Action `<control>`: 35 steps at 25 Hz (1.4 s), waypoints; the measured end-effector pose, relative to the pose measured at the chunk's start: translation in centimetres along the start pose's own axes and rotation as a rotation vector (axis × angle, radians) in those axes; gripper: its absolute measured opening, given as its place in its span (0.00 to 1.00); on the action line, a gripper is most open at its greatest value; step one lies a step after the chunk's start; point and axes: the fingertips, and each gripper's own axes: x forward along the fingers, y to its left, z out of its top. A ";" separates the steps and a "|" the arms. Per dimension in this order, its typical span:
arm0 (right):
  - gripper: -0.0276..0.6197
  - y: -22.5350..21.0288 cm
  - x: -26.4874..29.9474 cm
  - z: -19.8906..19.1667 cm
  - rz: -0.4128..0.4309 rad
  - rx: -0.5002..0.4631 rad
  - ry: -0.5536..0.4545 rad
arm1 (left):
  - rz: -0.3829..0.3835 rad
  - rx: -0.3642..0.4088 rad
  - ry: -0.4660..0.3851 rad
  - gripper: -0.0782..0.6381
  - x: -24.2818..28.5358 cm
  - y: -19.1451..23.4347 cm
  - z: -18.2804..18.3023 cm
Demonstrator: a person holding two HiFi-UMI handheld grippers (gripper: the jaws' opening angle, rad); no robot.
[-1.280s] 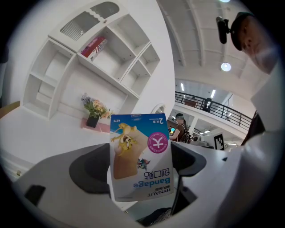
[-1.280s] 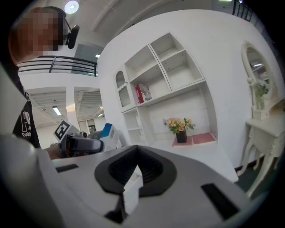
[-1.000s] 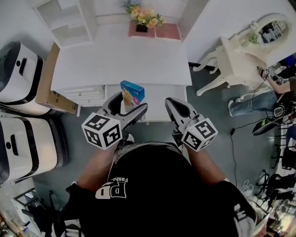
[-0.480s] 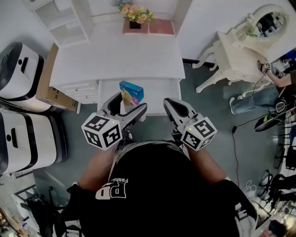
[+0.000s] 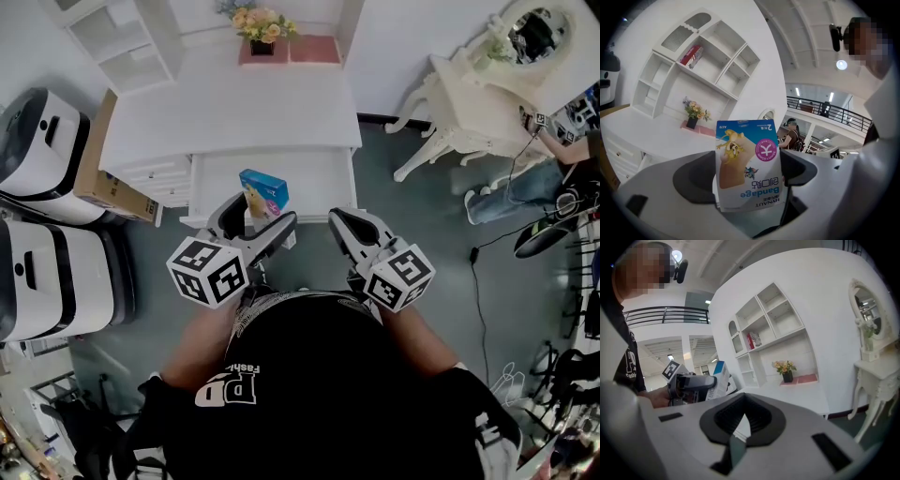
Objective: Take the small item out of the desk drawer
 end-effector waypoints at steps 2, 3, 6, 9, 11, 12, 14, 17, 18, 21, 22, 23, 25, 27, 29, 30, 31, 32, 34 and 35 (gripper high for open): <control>0.05 1.2 -1.3 -0.7 0.005 -0.013 0.004 | 0.001 0.004 -0.001 0.70 -1.2 -1.4 -1.1; 0.05 1.8 -1.8 -1.1 0.008 -0.021 0.007 | 0.003 0.006 -0.001 0.70 -1.9 -1.9 -1.6; 0.06 2.7 -2.2 -2.0 0.012 -0.017 0.011 | 0.009 0.006 0.002 0.70 -2.8 -2.3 -2.4; 0.06 2.1 -2.0 -2.0 0.011 0.012 -0.006 | 0.019 0.006 0.009 0.70 -2.8 -2.2 -2.6; 0.05 1.5 -2.0 -1.9 0.009 0.025 -0.022 | 0.029 0.009 0.013 0.70 -2.7 -2.2 -2.9; 0.05 1.3 -2.1 -1.8 0.013 0.030 -0.028 | 0.036 0.009 0.013 0.70 -2.6 -2.2 -3.0; 0.05 1.4 -2.2 -1.8 0.026 0.039 -0.030 | 0.049 0.003 0.012 0.70 -2.6 -2.0 -3.1; 0.05 2.1 -2.4 -1.6 0.041 0.041 -0.036 | 0.048 -0.011 0.008 0.70 -2.8 -1.9 -2.9; 0.05 2.3 -2.4 -1.4 0.041 0.038 -0.042 | 0.042 -0.011 0.009 0.70 -2.9 -2.0 -2.8; 0.05 2.8 -2.5 -0.9 0.035 0.044 -0.062 | 0.015 0.001 0.013 0.70 -3.0 -2.4 -2.4; 0.05 2.9 -2.4 -0.7 0.031 0.048 -0.066 | 0.006 0.005 0.014 0.70 -3.0 -2.5 -2.2; 0.05 3.1 -2.3 -0.6 0.027 0.048 -0.066 | -0.002 0.009 0.015 0.70 -3.2 -2.5 -2.0; 0.05 3.5 -1.9 -0.6 0.012 0.040 -0.062 | -0.014 0.017 0.017 0.70 -3.6 -2.5 -1.5; 0.05 4.1 -1.6 -0.6 -0.002 0.028 -0.056 | -0.020 0.028 0.017 0.70 -4.3 -2.2 -1.1; 0.05 4.8 -0.9 -0.6 -0.014 0.021 -0.052 | -0.022 0.036 0.016 0.70 -5.1 -1.6 -0.8; 0.05 5.3 -0.5 -0.6 -0.018 0.019 -0.049 | -0.023 0.036 0.016 0.70 -5.6 -1.1 -0.6; 0.05 5.9 -0.1 -0.7 -0.022 0.017 -0.047 | -0.024 0.035 0.015 0.70 -6.2 -0.5 -0.5; 0.05 6.5 0.4 -0.7 -0.026 0.014 -0.046 | -0.025 0.033 0.013 0.70 -6.7 0.0 -0.3; 0.05 7.4 0.9 -0.8 -0.032 0.011 -0.046 | -0.027 0.030 0.007 0.70 -7.7 0.7 0.0; 0.05 7.8 1.1 -0.8 -0.036 0.010 -0.047 | -0.029 0.028 0.005 0.70 -8.1 1.0 0.0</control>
